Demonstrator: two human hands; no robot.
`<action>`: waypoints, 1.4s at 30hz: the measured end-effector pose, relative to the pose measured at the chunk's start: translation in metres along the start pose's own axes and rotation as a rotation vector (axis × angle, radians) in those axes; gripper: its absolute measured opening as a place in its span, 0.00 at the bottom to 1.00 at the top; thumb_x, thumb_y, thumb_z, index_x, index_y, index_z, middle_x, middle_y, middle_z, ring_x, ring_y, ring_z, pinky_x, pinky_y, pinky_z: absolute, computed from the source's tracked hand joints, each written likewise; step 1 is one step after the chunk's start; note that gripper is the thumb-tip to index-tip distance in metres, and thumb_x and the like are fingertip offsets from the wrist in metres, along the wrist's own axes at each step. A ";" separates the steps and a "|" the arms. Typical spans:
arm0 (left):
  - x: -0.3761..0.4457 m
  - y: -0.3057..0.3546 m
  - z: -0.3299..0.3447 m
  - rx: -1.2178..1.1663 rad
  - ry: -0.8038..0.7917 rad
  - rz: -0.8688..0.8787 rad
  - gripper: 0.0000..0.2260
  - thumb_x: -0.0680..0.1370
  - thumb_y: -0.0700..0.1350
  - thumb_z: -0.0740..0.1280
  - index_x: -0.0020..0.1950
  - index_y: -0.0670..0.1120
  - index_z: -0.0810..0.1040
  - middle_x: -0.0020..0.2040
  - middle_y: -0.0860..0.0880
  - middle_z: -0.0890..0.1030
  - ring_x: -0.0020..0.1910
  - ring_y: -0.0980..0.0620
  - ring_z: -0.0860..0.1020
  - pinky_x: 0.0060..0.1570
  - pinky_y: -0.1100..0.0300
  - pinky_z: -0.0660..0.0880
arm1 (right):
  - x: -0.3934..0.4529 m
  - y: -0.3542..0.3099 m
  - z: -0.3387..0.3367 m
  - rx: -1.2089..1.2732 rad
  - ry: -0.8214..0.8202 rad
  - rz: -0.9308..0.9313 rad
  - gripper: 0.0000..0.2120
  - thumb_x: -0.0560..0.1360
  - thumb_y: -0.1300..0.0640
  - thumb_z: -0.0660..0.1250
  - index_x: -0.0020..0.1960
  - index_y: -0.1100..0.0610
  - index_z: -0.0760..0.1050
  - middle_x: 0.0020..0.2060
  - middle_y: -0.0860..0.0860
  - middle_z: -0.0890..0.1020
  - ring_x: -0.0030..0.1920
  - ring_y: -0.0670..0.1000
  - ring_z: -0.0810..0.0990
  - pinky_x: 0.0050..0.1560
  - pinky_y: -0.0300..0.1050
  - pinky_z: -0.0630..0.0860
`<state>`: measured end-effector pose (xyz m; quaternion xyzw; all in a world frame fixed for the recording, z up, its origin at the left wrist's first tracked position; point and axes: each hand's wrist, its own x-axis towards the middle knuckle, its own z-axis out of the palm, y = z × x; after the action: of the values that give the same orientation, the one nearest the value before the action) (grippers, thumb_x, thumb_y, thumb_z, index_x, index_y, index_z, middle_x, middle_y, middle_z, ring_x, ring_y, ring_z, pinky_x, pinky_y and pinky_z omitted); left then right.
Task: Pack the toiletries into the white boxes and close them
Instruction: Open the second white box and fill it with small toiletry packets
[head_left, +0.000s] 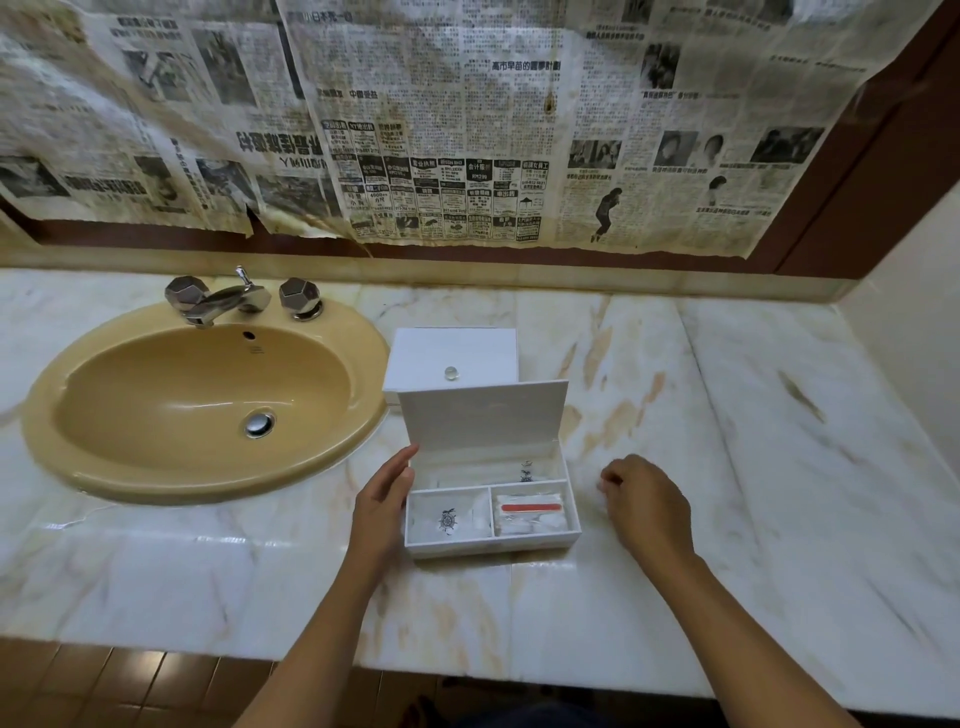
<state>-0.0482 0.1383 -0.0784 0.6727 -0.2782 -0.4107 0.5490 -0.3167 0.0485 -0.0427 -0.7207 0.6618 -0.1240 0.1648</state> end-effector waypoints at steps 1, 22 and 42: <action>0.000 0.000 0.000 -0.002 -0.002 0.001 0.12 0.81 0.44 0.63 0.59 0.59 0.80 0.59 0.60 0.80 0.61 0.57 0.77 0.65 0.52 0.72 | 0.001 -0.008 -0.004 0.031 0.079 -0.040 0.05 0.77 0.59 0.66 0.46 0.57 0.80 0.43 0.51 0.81 0.40 0.50 0.76 0.38 0.41 0.71; 0.003 0.000 -0.007 0.032 -0.055 0.050 0.13 0.81 0.43 0.64 0.58 0.60 0.78 0.58 0.65 0.78 0.59 0.71 0.74 0.57 0.73 0.68 | -0.036 -0.151 0.037 -0.105 -0.322 -0.696 0.09 0.77 0.60 0.63 0.54 0.59 0.79 0.47 0.56 0.78 0.48 0.57 0.77 0.39 0.44 0.63; 0.005 0.001 -0.008 0.029 -0.068 0.033 0.12 0.80 0.44 0.64 0.61 0.56 0.78 0.59 0.62 0.77 0.57 0.73 0.73 0.49 0.79 0.70 | -0.054 -0.159 0.015 -0.307 -0.675 -0.558 0.27 0.78 0.38 0.57 0.56 0.62 0.76 0.53 0.59 0.79 0.54 0.57 0.75 0.53 0.50 0.70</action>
<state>-0.0385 0.1385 -0.0780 0.6615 -0.3140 -0.4202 0.5360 -0.1703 0.1147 0.0100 -0.8874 0.3626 0.1771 0.2228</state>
